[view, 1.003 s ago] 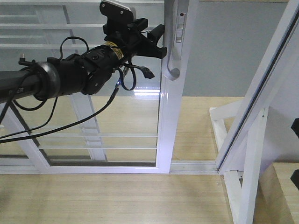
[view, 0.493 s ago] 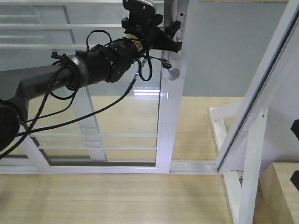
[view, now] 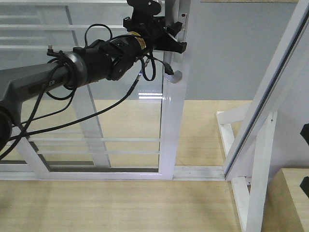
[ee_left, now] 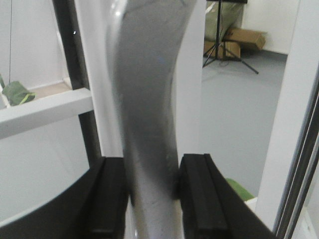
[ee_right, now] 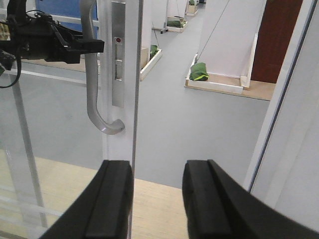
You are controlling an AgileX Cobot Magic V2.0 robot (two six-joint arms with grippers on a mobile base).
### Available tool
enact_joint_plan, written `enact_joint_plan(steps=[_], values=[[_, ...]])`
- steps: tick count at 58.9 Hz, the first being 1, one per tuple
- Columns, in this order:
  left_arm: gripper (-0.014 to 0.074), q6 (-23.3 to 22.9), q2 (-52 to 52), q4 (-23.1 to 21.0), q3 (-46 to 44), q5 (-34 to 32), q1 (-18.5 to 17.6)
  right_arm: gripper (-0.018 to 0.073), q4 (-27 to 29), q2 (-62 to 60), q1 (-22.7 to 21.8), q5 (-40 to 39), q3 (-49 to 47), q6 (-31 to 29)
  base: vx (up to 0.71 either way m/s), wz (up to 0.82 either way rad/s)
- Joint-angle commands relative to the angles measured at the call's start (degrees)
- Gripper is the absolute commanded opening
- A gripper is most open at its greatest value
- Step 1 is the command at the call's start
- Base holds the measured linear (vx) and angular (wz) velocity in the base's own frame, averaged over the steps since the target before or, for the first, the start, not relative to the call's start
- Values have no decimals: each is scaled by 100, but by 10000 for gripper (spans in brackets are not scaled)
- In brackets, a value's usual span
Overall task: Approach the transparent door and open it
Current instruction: 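Slide the door farther open with the left gripper along its track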
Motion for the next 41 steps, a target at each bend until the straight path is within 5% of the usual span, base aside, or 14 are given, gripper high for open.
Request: enact_joint_plan(steps=[1,41], values=[[351,-18,-517,-275,-185,255,288,330,-23,39,-33,-456,-180,-23,0,0],[352,30,-936,-257,241,664,771,330,-35,39,-33,-457,-180,-23,0,0]])
